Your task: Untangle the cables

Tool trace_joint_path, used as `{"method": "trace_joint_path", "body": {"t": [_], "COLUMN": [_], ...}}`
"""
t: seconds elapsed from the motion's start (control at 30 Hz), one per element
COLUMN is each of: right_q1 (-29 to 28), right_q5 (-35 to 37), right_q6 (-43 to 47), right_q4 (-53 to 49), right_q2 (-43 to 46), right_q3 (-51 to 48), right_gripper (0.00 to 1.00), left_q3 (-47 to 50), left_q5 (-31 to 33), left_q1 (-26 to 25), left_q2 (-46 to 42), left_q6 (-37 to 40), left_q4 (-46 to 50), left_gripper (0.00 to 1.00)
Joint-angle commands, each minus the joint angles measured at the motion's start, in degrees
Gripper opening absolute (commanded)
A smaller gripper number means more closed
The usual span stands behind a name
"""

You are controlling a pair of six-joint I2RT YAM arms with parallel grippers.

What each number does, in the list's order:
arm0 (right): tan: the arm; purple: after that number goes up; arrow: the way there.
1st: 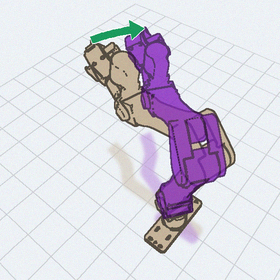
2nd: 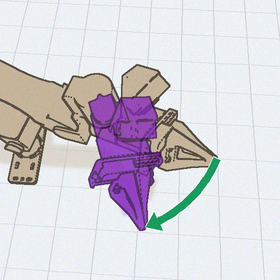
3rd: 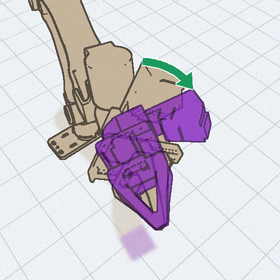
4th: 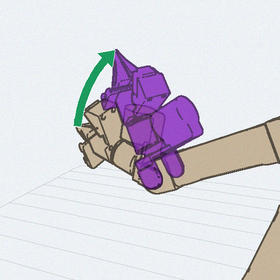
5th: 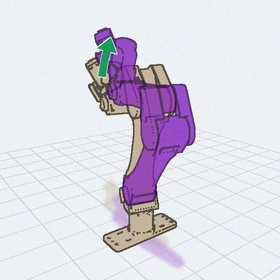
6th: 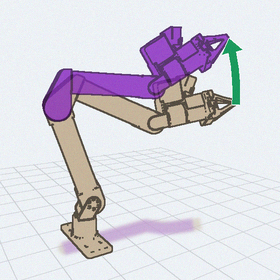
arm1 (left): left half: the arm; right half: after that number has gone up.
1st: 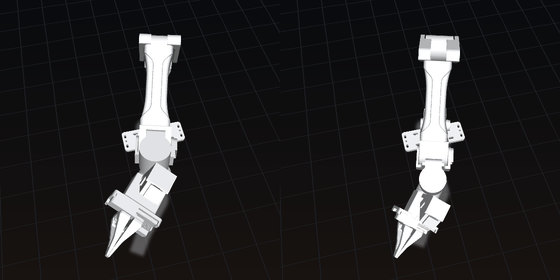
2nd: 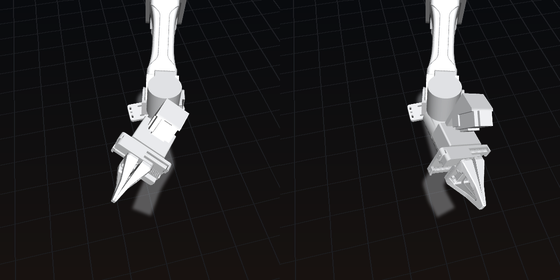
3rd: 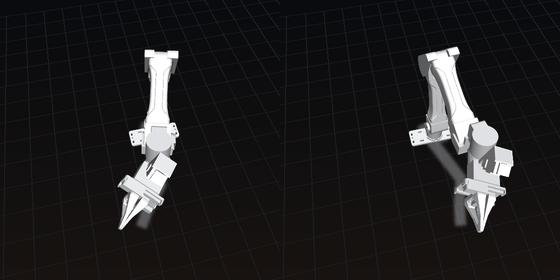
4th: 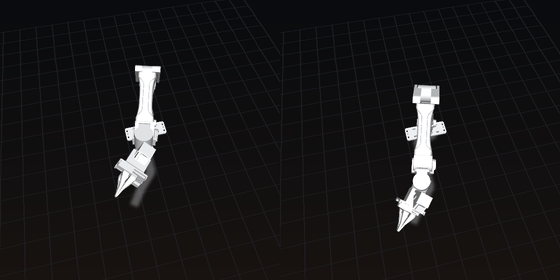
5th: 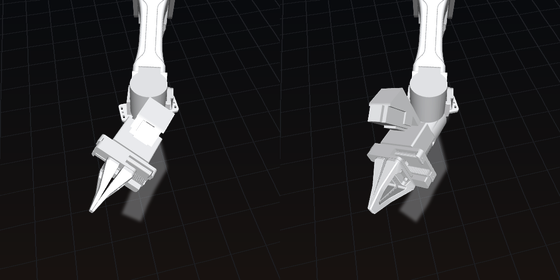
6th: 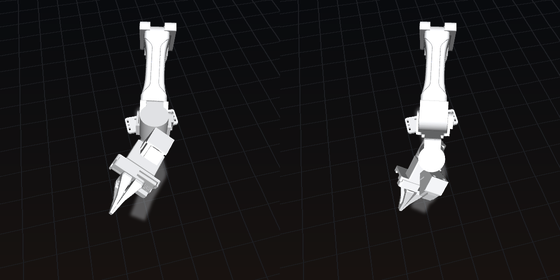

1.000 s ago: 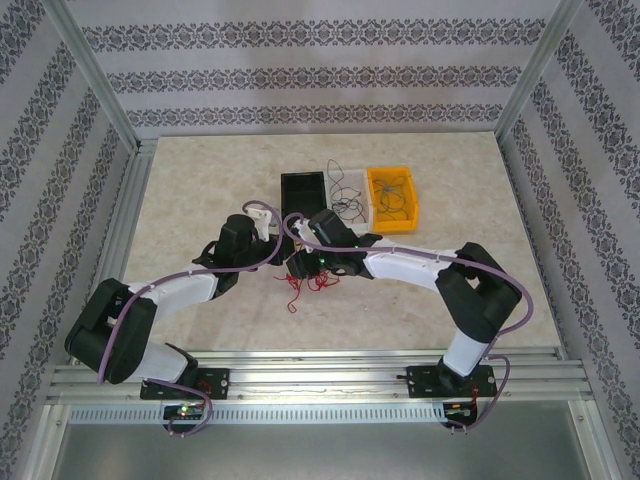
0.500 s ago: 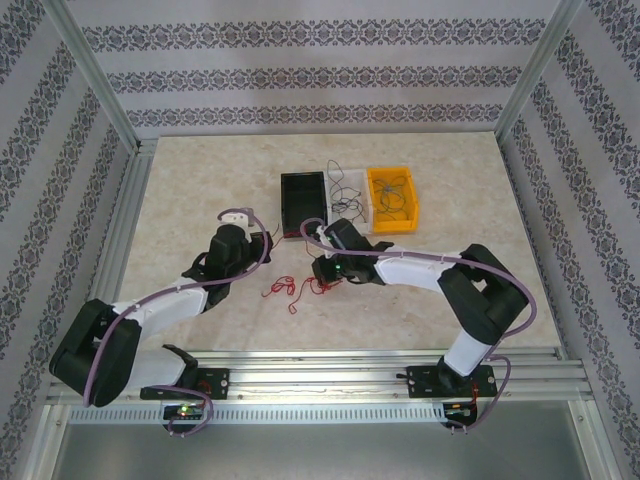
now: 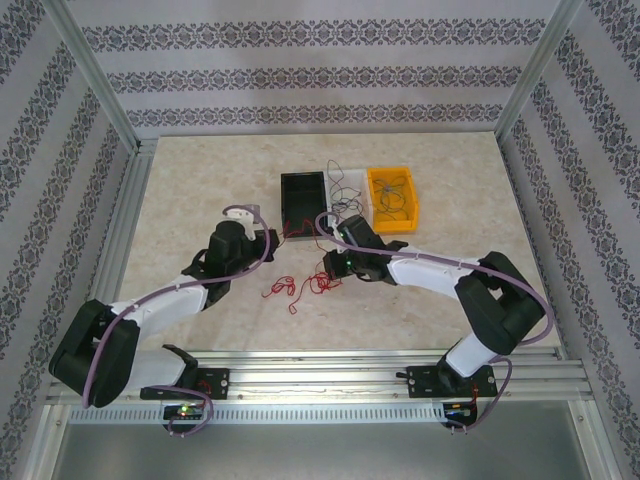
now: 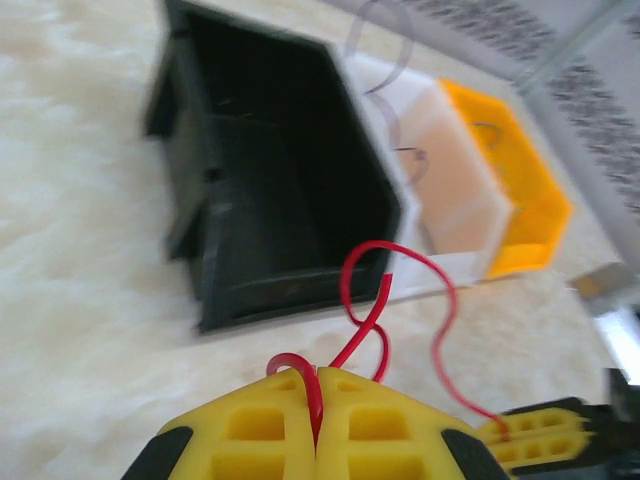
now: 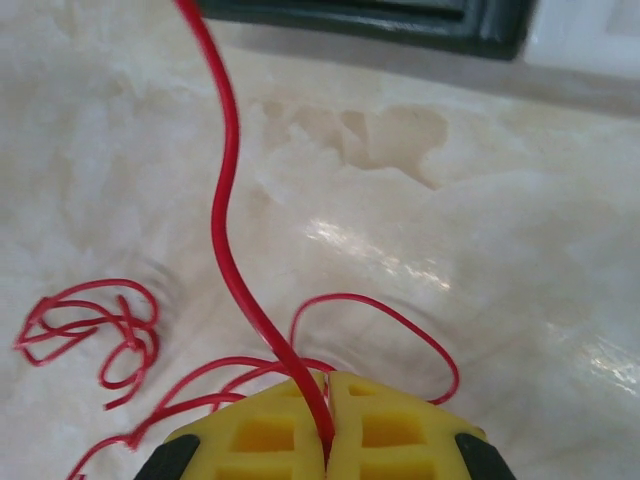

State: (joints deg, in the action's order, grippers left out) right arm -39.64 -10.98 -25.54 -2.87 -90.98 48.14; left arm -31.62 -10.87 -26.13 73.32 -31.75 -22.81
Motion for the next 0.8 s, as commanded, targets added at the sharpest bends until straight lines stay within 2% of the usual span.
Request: {"method": "trace_joint_path", "body": {"t": [0.0, 0.13, 0.2, 0.33, 0.43, 0.77], "right_q1": [-0.8, -0.97, -1.14, -1.58, -1.71, -1.7], "right_q5": [-1.31, -4.21, -5.88, -8.57, -9.23, -9.94], "right_q6": [0.88, 1.15, 1.13, 1.18, 1.12, 1.47], "right_q4": [0.04, 0.89, 1.33, 1.55, 1.64, 1.56], "right_q2": [3.11, 4.09, 4.38, 4.58, 4.58, 4.05], "right_q3": [3.76, 5.92, 6.48, 7.23, 7.41, 7.49], "right_gripper": [0.0, 0.0, 0.0, 0.0, 0.0, 0.0], "left_q3": [-3.99, -4.51, -4.42, -4.16, -3.98, -4.42], "left_q5": [-12.73, -20.35, -23.12, -26.52, -27.14, -27.9], "left_q1": [0.47, 0.33, 0.29, 0.18, 0.15, 0.22], "left_q2": [2.44, 5.19, 6.15, 7.1, 6.9, 6.72], "left_q6": [1.59, -0.08, -0.91, -2.56, -2.56, -1.28], "left_q4": [-3.37, -6.11, -7.61, -10.45, -10.94, -9.97], "left_gripper": [0.0, 0.01, 0.06, 0.28, 0.37, 0.38]}}
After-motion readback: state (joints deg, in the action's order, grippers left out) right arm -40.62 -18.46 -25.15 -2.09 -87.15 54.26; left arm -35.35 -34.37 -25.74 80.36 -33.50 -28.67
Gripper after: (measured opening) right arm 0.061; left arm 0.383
